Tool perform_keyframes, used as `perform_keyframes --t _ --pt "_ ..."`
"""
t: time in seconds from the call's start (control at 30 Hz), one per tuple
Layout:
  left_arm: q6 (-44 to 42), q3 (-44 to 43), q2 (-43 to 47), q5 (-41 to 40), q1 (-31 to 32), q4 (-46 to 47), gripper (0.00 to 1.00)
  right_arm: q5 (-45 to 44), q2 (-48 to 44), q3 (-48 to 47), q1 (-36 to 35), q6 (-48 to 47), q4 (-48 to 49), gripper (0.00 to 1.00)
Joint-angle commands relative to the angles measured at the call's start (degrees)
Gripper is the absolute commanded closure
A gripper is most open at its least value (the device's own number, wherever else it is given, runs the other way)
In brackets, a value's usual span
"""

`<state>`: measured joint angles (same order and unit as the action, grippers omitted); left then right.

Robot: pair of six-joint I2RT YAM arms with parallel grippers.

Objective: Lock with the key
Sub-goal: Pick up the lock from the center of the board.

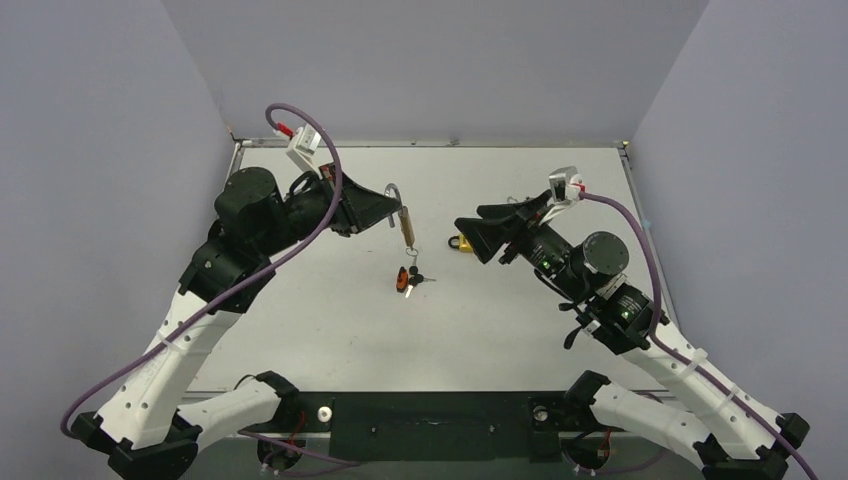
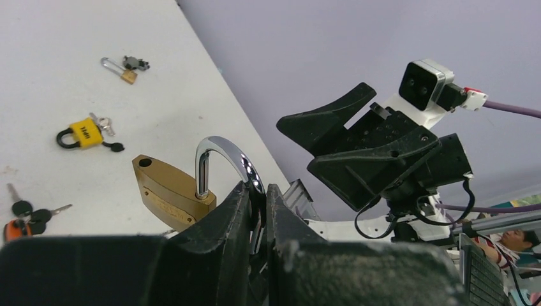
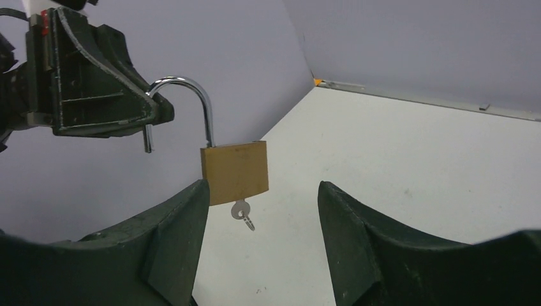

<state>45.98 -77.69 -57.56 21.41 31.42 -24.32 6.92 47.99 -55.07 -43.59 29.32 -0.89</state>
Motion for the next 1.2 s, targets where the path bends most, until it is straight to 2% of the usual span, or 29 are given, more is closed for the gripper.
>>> perform_keyframes --t 0.0,0.1,0.2,0.3,0.43,0.63,1.0,1.17 --pt "2.5 -7.2 -2.2 -3.1 5.4 11.4 1.0 1.2 -0.4 0.3 -3.2 -3.6 5.2 0.41" --pt "2.9 -9.8 -4.4 -7.5 9.5 10.7 1.0 -5.0 -0.2 -1.2 -7.7 -8.0 3.4 0.41" --pt "3.3 -13.3 -7.1 -12.6 13.5 9.2 1.0 -17.1 0.3 -1.3 -13.7 -13.2 2.7 0.39" --pt "4.2 -16.2 -8.8 -15.8 15.6 8.1 1.0 -25.7 1.0 -0.8 -16.3 -15.8 3.1 0.39" --pt "5.0 -18.7 -11.2 -17.9 17.4 7.3 1.0 -32.3 0.8 1.8 -18.7 -19.1 6.9 0.4" --pt "5.6 -21.3 -13.5 -19.4 19.1 6.8 1.0 -37.9 3.3 3.5 -19.4 -23.3 12.3 0.46" --pt "6.2 -23.0 -14.5 -20.1 20.1 5.5 1.0 -41.7 7.8 3.6 -20.9 -26.2 18.5 0.53" --pt "6.4 -23.8 -15.0 -19.9 20.2 5.4 1.0 -42.4 9.1 3.1 -21.2 -26.9 19.6 0.64"
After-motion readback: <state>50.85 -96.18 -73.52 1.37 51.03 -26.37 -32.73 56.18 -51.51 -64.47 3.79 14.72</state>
